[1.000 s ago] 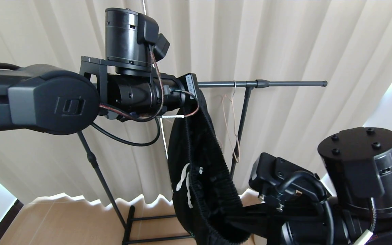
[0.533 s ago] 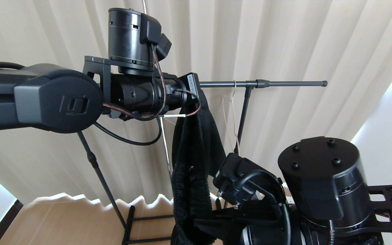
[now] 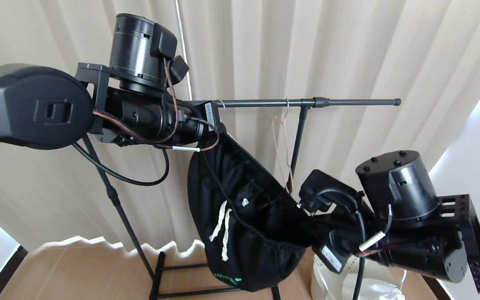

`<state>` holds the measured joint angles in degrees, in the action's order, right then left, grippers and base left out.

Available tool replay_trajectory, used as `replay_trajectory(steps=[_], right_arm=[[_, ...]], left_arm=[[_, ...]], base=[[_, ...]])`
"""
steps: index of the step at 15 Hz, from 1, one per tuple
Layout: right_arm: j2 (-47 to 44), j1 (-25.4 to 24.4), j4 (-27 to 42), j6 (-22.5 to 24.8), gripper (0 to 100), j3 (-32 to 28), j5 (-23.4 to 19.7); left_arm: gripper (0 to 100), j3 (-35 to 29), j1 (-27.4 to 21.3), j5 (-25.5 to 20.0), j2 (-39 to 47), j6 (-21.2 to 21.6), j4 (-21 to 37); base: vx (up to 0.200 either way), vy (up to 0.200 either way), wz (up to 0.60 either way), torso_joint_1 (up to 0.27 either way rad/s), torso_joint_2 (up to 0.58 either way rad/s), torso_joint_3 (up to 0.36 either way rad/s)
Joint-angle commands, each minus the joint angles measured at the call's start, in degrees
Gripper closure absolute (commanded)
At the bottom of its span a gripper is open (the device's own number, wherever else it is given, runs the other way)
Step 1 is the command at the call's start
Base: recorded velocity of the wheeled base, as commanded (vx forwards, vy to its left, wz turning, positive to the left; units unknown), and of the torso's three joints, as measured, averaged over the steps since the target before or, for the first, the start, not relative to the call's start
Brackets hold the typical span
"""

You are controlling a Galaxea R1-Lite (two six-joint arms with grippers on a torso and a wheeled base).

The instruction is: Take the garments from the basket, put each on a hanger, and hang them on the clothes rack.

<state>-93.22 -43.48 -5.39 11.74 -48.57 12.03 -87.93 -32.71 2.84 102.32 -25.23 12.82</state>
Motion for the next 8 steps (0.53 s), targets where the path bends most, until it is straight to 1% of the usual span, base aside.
replay_trajectory(steps=[1, 2, 3, 4, 5, 6, 7, 8], right_arm=[[-1.26, 5.78, -0.15, 0.04, 100, -3.99, 1.94], [-1.79, 7.27, -0.41, -0.49, 100, -5.92, 2.65], [-2.93, 8.24, -0.85, -3.83, 100, -8.03, 2.73], [-4.43, 8.24, -0.85, -8.93, 100, -10.85, 3.44], [-5.30, 8.24, -0.85, -11.04, 100, -12.34, 3.96], [-8.12, 7.80, -0.85, -15.61, 100, -16.74, 6.07], [-9.26, 7.19, -0.85, -17.36, 100, -18.58, 6.86], [-11.72, 5.43, -0.76, -22.64, 100, -22.98, 8.97]], left_arm=[[100, 1.36, 0.80, 0.24, -4.14, 0.10, 5.02], [100, 2.50, 0.72, 1.20, -5.02, 0.19, 7.21], [100, 4.70, 0.54, 2.96, -5.99, 0.63, 8.53], [100, 7.60, 0.36, 4.63, -6.43, 2.47, 8.71], [100, 9.09, 0.19, 5.25, -6.60, 3.70, 8.62], [100, 13.75, -1.22, 6.65, -6.87, 5.20, 8.53], [100, 15.60, -2.54, 7.27, -6.95, 5.20, 8.45], [100, 20.17, -5.79, 9.46, -7.48, 5.11, 8.36]], base=[[0.000, 0.000, 0.00, 0.000, 0.00, 0.000], [0.000, 0.000, 0.00, 0.000, 0.00, 0.000], [0.000, 0.000, 0.00, 0.000, 0.00, 0.000], [0.000, 0.000, 0.00, 0.000, 0.00, 0.000], [0.000, 0.000, 0.00, 0.000, 0.00, 0.000], [0.000, 0.000, 0.00, 0.000, 0.00, 0.000], [0.000, 0.000, 0.00, 0.000, 0.00, 0.000], [0.000, 0.000, 0.00, 0.000, 0.00, 0.000]])
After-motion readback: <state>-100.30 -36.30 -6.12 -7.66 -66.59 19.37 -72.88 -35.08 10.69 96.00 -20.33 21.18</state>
